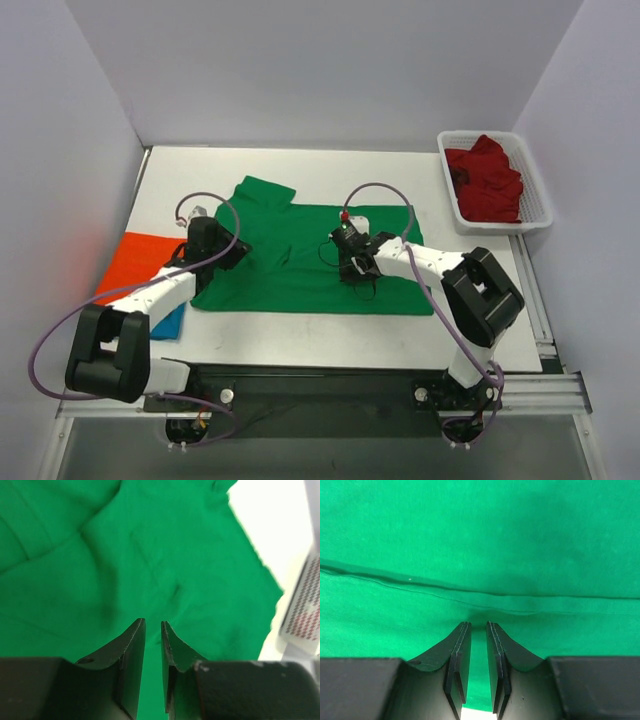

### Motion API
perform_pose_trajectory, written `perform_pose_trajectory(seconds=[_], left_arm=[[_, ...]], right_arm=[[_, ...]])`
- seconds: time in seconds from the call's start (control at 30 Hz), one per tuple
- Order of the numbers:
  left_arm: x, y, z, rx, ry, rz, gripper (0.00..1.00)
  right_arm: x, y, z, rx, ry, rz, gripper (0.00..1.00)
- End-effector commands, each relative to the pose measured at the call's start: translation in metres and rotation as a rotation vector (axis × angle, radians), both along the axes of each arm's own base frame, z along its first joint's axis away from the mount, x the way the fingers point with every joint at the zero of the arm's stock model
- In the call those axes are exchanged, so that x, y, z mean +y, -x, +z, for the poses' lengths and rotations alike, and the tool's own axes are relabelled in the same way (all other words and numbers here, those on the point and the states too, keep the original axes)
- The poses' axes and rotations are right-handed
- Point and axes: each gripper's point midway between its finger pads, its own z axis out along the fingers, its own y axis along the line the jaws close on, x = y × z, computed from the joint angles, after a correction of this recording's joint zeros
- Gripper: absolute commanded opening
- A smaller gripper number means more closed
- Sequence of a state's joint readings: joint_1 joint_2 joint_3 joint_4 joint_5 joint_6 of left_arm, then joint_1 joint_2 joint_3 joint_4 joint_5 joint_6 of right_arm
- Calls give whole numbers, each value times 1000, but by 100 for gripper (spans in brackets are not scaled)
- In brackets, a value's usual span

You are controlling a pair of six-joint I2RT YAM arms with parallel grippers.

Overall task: Fold and stack the t-shirts
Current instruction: Fold the flattened tshirt in 1/3 of the way

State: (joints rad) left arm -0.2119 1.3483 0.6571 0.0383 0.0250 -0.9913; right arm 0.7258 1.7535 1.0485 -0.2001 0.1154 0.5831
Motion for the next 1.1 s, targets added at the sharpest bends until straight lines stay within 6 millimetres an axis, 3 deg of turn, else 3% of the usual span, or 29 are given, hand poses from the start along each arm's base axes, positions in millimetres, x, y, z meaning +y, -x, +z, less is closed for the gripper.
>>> perform_pose_trajectory(seconds=[0.0, 0.2, 0.4, 1.07], left_arm=[[-17, 15, 0, -3, 12, -63, 29], [-37, 37, -15, 29, -7, -136, 28], [-36, 49, -31, 68, -25, -147, 27], [-30, 56, -32, 72, -54, -157, 26]], right_arm=[[4, -11, 14, -29, -20, -29, 21], [6, -13, 16, -35, -22, -27, 21], [2, -17, 14, -29, -9, -38, 22], [-13, -39, 5, -46, 77, -43, 22]])
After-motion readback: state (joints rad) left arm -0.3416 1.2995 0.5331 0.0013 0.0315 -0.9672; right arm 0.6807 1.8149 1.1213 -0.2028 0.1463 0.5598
